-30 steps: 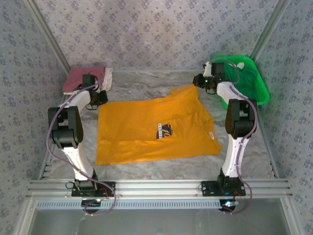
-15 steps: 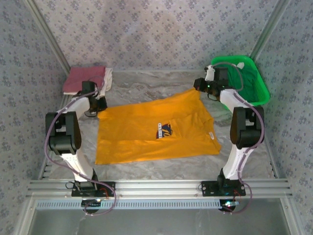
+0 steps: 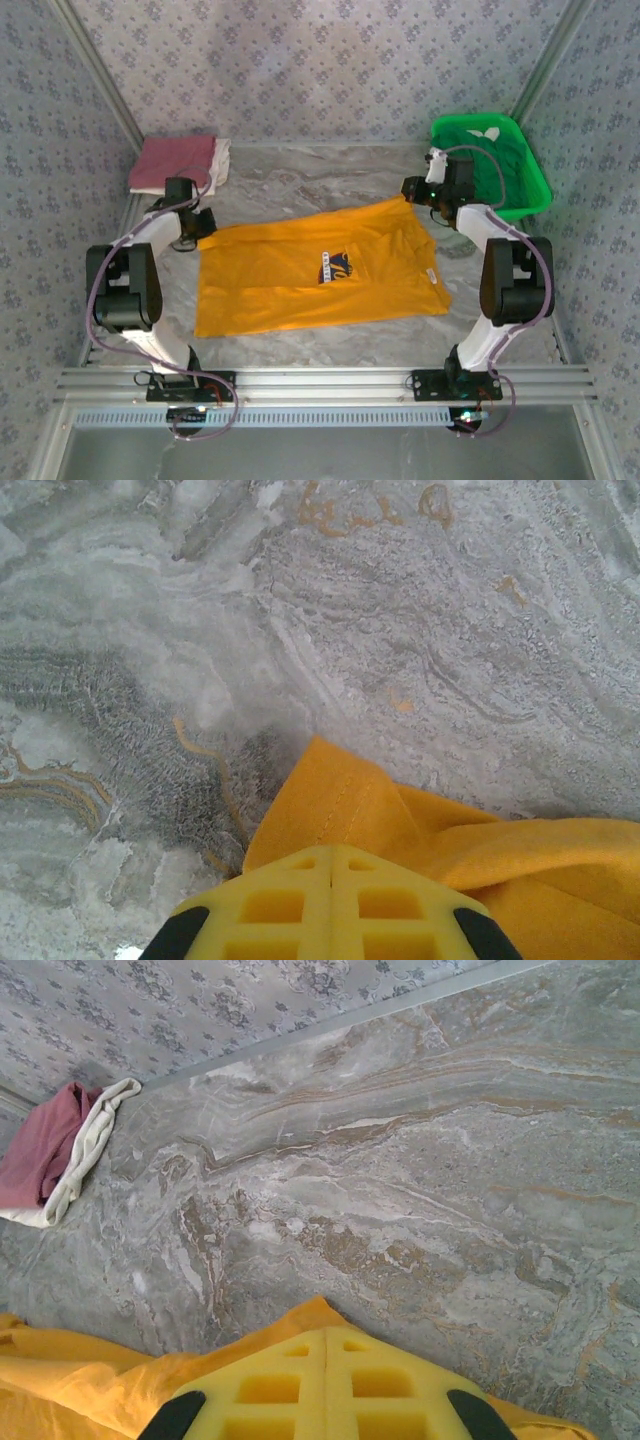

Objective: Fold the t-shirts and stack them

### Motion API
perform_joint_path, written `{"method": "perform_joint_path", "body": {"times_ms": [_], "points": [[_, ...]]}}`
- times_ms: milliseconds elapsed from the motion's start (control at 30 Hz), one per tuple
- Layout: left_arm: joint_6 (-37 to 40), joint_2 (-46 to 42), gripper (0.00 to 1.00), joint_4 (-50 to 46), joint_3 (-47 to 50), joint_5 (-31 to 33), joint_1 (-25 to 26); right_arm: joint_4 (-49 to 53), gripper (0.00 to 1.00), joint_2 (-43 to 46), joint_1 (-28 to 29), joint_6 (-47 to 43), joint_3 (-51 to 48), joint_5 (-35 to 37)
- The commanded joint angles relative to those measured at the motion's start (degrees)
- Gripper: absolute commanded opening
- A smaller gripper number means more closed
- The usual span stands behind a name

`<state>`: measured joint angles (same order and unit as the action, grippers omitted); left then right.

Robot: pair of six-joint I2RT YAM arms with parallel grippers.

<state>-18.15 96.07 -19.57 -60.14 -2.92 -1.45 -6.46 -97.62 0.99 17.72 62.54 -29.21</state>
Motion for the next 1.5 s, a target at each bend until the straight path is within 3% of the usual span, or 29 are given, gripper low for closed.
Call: {"method": "perform_joint_path", "body": {"times_ms": [0,300,400,467,533,700,833,933,1100,1267,1467], "points": [[-0.74,-2.49,0.01,-1.59,0.63,0.75,0.58,-2.51,0.0,3.16,-0.39,1.14,-1.22,0.83],[-2.73,-7.74,0.03,-3.47,4.67,2.59,2.97,-2.29,0.0,9.84,-0.32,2.62,-7.34,0.74],[-4.42,-11.83,0.15,-3.35,9.09,2.92,3.93,-0.81,0.0,13.36,-0.34,4.18,-11.49,2.77],[-5.88,-14.9,0.23,-3.49,12.6,2.83,4.55,1.79,0.14,15.57,-0.37,6.06,-14.01,4.49],[-8.09,-18.67,0.27,-3.23,16.78,2.67,4.76,5.12,0.22,17.21,-0.17,6.35,-16.47,4.35],[-9.35,-24.67,0.3,-2.66,21.35,4.11,4.84,9.53,0.3,21.76,0.18,5.76,-19.92,4.98],[-6.64,-20.96,0.33,-2.44,15.71,1.83,5.08,9.72,0.35,23.19,1.99,2.63,-17.23,8.55],[-4.19,-15.49,0.33,-3.42,8.78,1.4,7.86,15.1,0.37,18.18,6.54,-2.08,-9.08,10.36],[-1.21,-9.7,0.34,-1.89,1.07,3.56,16.02,32.39,0.44,-0.18,14.23,-9.62,12.49,12.55],[-0.29,-7.33,0.34,1.13,-0.54,1.62,21.75,45.48,0.5,-16.7,14.92,-11.18,28.92,13.03],[-1.21,-7.09,0.34,5.75,3.69,-0.02,26.14,51.81,0.56,-26.49,14.94,-12.84,37.12,15.24]]}}
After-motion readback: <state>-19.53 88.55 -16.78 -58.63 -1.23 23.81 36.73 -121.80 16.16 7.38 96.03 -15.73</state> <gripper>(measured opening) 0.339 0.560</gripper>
